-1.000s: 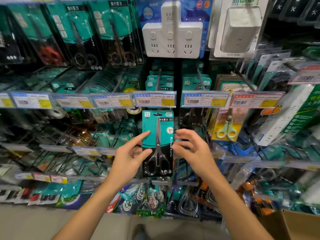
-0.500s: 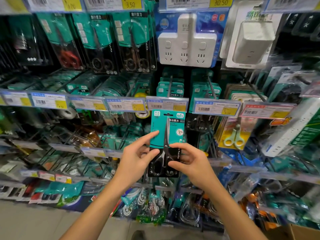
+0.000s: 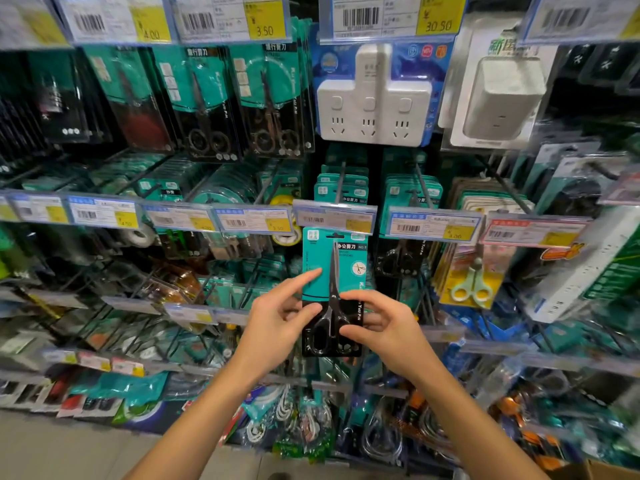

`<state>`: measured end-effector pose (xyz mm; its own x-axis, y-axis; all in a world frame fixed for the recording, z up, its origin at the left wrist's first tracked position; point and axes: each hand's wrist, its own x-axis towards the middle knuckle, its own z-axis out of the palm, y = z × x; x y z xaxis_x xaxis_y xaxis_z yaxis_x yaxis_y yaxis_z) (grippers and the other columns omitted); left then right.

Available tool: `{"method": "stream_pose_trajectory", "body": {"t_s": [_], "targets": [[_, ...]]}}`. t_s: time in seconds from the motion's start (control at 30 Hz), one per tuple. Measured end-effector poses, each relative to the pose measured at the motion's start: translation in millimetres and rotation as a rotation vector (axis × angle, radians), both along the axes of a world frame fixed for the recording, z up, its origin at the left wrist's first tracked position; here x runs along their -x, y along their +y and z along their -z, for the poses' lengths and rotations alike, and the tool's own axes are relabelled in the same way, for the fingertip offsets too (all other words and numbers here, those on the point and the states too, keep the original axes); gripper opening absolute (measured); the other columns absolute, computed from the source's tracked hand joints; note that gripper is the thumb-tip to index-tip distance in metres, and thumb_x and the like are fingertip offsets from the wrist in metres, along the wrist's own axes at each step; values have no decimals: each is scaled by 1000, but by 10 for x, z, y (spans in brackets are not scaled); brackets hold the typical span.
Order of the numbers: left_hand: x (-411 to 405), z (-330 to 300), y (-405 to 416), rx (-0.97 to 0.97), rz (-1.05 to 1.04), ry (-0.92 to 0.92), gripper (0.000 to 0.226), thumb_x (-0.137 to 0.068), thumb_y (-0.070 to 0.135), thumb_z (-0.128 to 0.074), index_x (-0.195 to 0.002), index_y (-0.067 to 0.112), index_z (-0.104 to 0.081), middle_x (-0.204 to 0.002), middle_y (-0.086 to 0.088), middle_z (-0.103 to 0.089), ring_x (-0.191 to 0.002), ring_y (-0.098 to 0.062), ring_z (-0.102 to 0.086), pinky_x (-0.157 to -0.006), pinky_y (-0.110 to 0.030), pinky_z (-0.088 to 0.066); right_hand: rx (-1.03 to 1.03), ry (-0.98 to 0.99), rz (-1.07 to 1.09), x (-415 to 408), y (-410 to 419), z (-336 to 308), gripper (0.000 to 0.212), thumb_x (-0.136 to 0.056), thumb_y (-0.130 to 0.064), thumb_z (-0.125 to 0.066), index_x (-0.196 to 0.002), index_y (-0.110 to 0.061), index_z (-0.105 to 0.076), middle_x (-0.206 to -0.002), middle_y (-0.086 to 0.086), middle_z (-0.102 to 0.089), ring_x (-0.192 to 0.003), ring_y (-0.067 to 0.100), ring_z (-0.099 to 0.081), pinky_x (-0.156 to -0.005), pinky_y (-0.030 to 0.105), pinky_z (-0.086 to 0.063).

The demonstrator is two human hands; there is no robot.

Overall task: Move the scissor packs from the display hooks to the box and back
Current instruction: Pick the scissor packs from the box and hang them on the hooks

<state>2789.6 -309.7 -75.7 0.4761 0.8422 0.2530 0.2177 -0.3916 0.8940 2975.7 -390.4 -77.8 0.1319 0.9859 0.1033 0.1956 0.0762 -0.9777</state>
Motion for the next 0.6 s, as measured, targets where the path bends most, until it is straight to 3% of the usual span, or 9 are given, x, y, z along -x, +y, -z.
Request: {"method": "stream_pose_trajectory", "body": {"t_s": [0.2,0.3,0.37,0.43,0.5,0.6], "targets": [[-35,-1,159,12,-12,4,55,-89,17,-69,-124,57,-55,-96,-2,-48,-69,-24,-45,-72,-34,-43,-37,-52,18,-23,116,41,46,-82,-8,-74,-117,-36,-63,-105,-5,-71,-89,18,-72,-83,41,-59],[-50,-68,146,-21,-7,-15,56,-89,15,-70,-124,56,-56,-92,-15,-58,-67,-33,-47,-66,-45,-47,-80,-56,38,-38,121,23,46,-81,-10,-76,-113,-41,-64,-103,16,-70,-88,34,-69,-81,44,-58],[-63,-130,149,-38,5,-19,55,-89,14,-70,-125,54,-56,-101,-23,-61,-73,-36,-50,-71,-50,-49,-102,-59,37,-57,131,-13,45,-82,-11,-75,-114,-41,-63,-97,14,-71,-80,26,-70,-76,41,-58],[-79,-174,180,-45,9,-28,56,-89,13,-69,-126,52,-56,-107,-22,-62,-79,-41,-54,-78,-53,-51,-95,-69,33,-70,174,-37,45,-82,-16,-75,-114,-45,-62,-91,27,-66,-73,36,-66,-69,51,-56],[-90,-186,221,-53,7,-31,57,-88,11,-70,-126,52,-56,-109,-21,-62,-80,-41,-57,-79,-54,-51,-70,-62,31,-89,228,-34,45,-82,-20,-75,-114,-49,-61,-103,39,-58,-84,55,-59,-70,63,-51],[-97,-183,253,-58,4,-49,57,-87,7,-70,-125,47,-57,-110,-5,-64,-74,-26,-58,-76,-41,-54,-37,-24,29,-85,261,-41,47,-82,-16,-75,-115,-47,-61,-110,35,-59,-84,58,-54,-69,66,-50]]}}
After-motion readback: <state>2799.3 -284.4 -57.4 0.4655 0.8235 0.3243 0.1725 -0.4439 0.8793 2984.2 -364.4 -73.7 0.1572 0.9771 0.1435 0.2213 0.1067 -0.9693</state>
